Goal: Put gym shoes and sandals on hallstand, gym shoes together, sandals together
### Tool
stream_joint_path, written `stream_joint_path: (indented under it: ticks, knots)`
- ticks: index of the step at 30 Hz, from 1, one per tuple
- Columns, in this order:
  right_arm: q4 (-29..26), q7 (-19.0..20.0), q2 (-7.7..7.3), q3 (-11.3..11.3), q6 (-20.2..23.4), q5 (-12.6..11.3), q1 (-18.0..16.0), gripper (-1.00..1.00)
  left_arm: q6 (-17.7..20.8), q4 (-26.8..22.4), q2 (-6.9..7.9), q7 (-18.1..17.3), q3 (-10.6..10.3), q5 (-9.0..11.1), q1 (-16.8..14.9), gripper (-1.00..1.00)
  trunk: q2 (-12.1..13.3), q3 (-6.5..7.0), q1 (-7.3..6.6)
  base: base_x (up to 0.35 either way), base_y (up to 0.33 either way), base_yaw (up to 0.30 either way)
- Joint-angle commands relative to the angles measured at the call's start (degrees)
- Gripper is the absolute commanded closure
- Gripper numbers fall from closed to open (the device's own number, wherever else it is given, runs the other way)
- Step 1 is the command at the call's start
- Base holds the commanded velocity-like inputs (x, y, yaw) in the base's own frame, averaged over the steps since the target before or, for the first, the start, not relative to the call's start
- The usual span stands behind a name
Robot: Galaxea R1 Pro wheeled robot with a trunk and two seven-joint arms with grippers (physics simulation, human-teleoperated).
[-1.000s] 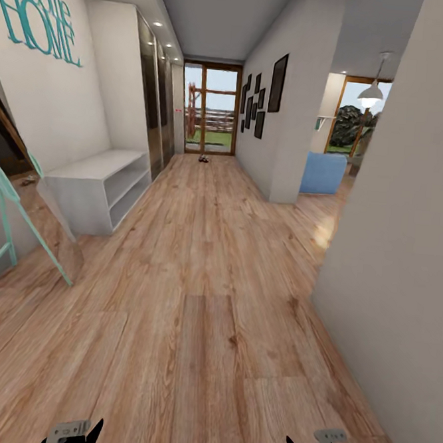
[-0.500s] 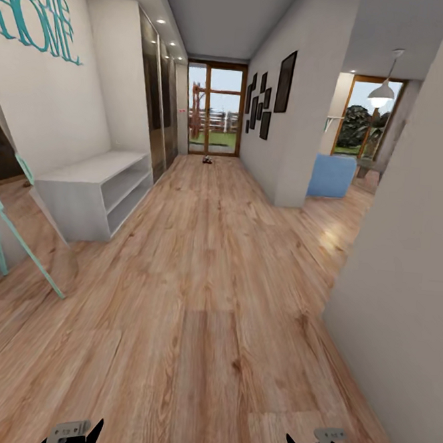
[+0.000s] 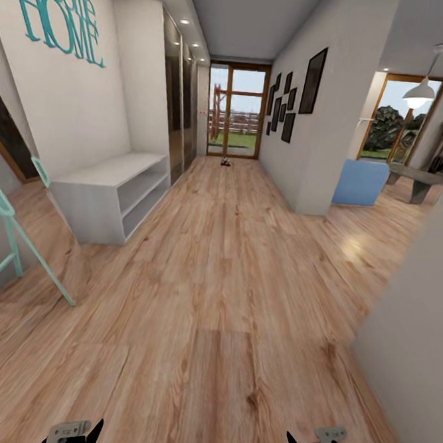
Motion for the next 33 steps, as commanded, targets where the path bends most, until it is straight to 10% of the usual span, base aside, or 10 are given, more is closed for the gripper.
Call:
stream_joint_path:
  ticks: [1, 33]
  knots:
    - [0.07, 0.45, 0.0, -0.45, -0.13, 0.06, -0.03, -1.0, 0.03, 0.07, -0.02, -0.57, 0.22, 0.44, -0.05, -1.0, -0.02, -0.05, 0.02, 0.337, 0.0, 0.035]
    - [0.18, 0.45, -0.19, -0.46, -0.12, 0.06, -0.05, -1.0, 0.03, 0.07, -0.02, -0.55, 0.22, 0.44, -0.05, -1.0, -0.02, -0.05, 0.02, 0.337, 0.0, 0.004]
